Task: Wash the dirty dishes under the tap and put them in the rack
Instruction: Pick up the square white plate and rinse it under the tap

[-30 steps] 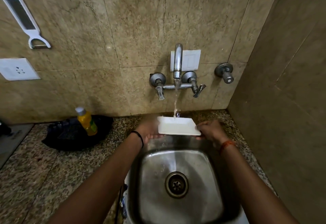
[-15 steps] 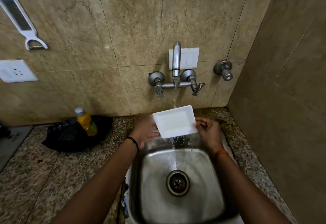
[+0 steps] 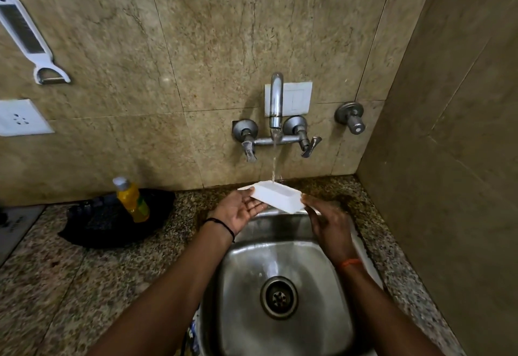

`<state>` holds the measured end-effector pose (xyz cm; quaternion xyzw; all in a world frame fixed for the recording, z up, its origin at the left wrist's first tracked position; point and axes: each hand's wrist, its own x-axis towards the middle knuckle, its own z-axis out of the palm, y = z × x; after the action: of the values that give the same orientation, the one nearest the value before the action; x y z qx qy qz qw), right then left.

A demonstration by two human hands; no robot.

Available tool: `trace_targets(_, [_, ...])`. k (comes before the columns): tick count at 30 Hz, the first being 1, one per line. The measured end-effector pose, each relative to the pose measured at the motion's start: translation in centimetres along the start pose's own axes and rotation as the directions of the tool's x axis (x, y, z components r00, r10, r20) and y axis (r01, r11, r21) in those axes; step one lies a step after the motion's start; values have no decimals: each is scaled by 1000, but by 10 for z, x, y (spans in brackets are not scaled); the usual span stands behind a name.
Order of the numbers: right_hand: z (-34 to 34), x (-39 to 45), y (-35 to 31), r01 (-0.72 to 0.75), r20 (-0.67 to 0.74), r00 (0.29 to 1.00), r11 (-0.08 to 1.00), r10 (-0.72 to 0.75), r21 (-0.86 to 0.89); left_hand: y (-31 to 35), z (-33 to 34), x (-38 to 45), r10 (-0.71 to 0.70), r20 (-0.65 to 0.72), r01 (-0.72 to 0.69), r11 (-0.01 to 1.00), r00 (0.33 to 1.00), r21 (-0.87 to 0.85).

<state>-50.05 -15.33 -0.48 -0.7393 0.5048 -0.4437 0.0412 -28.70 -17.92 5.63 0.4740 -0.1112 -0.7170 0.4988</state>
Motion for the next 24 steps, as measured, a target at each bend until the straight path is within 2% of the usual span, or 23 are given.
trace_targets(3, [-1,5,-5,-70,100,993,996,65,51,-2,8,0,66,15,-67,984,998,165])
trace_targets(5, [0,13,-17,-235,163,965,953,205,193,-3,12,2,131,-7,-123,944,991,307])
trace_targets(6, [1,21,-26,-354,194,932,879,305,321,-3,15,3,168,-15,-150,915,986,375])
trace_targets(7, [3,31,-35,-463,240,887,756,395,463,-5,17,4,197,-14,-172,884,980,434])
trace_targets(9, [7,52,-52,-599,373,784,447,496,664,-6,20,6,243,2,-206,819,970,536])
trace_targets(11, [9,70,-63,-677,518,686,190,511,711,-7,19,7,279,36,-240,745,960,622])
trace_targets(13, [10,85,-68,-716,595,614,48,519,697,-6,17,6,322,64,-272,660,945,700])
trace_targets(15, [13,97,-68,-739,614,571,15,546,674,-5,12,6,352,97,-294,562,931,773])
trace_targets(20, [16,111,-69,-802,620,552,151,557,579,1,7,8,402,192,-333,318,895,888])
trace_targets(24, [1,114,-73,-783,654,575,100,492,613,8,17,8,436,255,-331,105,863,938])
